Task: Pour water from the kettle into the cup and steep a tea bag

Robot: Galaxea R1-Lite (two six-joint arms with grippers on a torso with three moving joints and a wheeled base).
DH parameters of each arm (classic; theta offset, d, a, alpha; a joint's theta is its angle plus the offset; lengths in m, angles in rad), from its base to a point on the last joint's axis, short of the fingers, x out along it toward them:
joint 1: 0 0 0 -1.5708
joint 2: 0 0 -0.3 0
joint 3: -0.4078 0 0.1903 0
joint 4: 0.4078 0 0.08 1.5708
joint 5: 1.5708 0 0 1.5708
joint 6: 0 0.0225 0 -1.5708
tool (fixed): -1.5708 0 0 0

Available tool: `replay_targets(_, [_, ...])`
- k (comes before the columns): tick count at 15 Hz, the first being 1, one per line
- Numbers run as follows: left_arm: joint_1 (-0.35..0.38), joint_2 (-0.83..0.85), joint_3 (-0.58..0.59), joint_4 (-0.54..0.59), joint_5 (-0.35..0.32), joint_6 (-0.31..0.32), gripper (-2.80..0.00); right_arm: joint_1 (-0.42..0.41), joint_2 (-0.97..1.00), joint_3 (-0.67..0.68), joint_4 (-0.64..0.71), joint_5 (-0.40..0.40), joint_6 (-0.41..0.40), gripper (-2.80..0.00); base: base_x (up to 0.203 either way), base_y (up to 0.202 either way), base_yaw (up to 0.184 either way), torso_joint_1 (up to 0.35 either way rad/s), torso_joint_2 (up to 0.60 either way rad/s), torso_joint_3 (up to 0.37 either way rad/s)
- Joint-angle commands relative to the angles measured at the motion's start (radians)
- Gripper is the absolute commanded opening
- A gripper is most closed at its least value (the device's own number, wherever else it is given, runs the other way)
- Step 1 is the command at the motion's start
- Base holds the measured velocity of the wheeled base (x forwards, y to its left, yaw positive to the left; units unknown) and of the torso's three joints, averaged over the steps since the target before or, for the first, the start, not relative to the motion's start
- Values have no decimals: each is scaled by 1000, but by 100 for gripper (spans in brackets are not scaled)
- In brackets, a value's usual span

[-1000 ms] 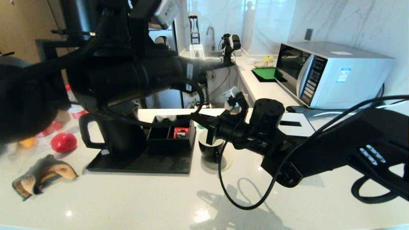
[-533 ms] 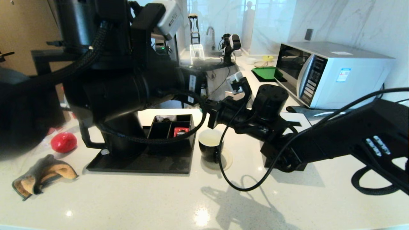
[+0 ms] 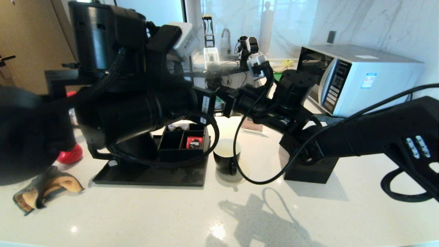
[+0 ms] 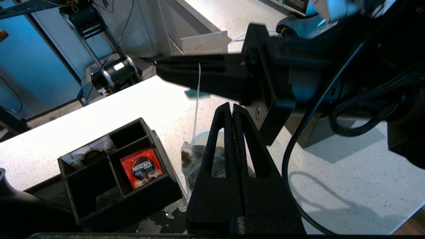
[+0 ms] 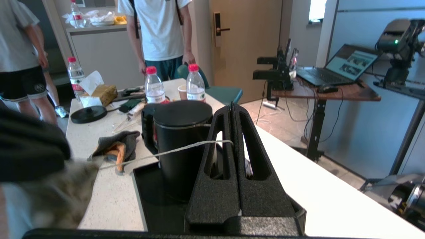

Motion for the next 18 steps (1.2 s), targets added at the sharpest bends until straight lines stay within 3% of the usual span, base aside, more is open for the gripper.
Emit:
replay_targets(1, [3, 12, 1, -1, 3, 0, -280, 2, -11, -13, 0, 3, 1, -280, 0, 0, 0, 0, 0, 0])
replay_targets(12, [4, 4, 64, -1, 3, -43, -280, 1, -32, -13, 0, 3, 0, -280, 0, 0, 0, 0, 0, 0])
replay_targets(13, [4, 2, 68, -1, 6, -43, 0, 0, -32, -13, 0, 3, 0, -280, 0, 0, 0, 0, 0, 0])
replay_targets(18, [4, 1, 83, -1, 7, -44, 0, 0, -38, -12, 1, 3, 0, -280, 0, 0, 0, 0, 0, 0])
